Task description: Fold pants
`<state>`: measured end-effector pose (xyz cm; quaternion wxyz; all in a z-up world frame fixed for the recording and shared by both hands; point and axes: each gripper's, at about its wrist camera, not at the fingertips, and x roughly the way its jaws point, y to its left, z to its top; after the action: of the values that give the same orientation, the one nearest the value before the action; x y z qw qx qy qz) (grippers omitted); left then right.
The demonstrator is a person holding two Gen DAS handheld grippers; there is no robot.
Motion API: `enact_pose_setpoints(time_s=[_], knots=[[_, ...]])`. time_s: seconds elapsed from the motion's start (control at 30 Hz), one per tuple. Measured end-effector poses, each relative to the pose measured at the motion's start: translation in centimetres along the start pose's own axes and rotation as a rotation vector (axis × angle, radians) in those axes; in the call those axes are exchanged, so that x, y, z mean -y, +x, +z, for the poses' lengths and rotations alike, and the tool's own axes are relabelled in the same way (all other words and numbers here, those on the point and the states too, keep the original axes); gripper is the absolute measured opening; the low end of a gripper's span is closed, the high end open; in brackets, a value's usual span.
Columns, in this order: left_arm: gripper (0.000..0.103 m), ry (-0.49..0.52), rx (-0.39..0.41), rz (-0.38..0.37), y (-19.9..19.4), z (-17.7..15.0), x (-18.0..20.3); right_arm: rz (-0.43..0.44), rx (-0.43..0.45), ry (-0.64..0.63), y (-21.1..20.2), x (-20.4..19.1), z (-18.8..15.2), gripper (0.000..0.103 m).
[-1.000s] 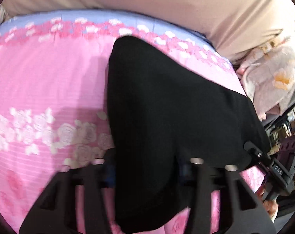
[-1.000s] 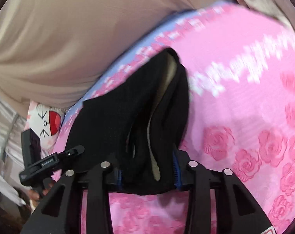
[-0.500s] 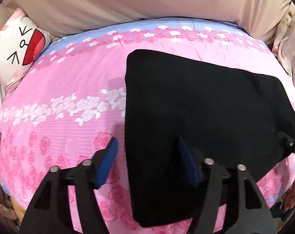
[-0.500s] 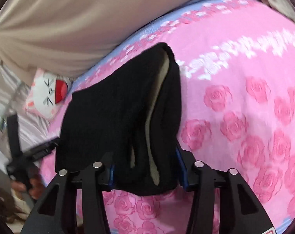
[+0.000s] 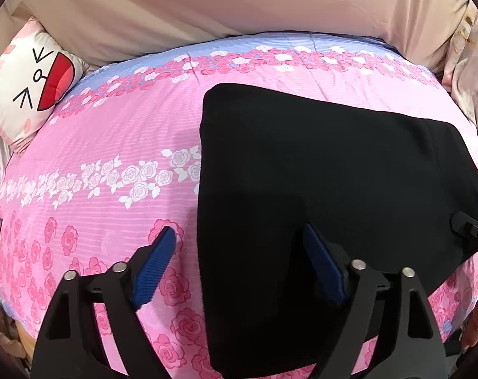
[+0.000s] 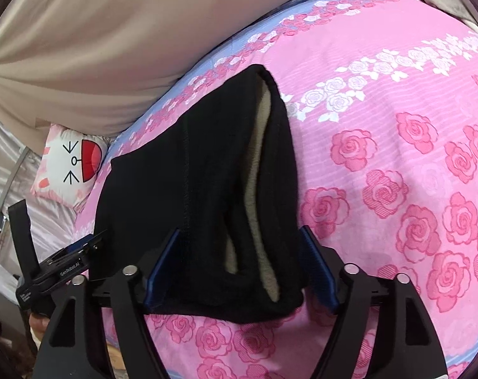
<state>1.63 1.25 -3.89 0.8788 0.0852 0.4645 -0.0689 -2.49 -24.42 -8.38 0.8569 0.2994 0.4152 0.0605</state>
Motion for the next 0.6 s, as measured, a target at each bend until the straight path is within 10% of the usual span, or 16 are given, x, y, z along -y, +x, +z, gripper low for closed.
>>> enact_pose_setpoints(time_s=[0.17,0.33,0.6], knots=[[0.098,-0.068,-0.031,-0.086,1.0,-0.2,-0.9,-0.011,0.014,-0.037,0.5,-0.8,-0.1,0.086],[0.098,-0.262,-0.123,-0.436,2.9,-1.2,-3.5,0.015,0.028,-0.039,0.3,-0.5,-0.4,0.086],[0.098,-0.323,-0.102,-0.556,2.6,-1.5,-4.7,0.098,0.035,0.013,-0.2,0.7,-0.4,0.087]])
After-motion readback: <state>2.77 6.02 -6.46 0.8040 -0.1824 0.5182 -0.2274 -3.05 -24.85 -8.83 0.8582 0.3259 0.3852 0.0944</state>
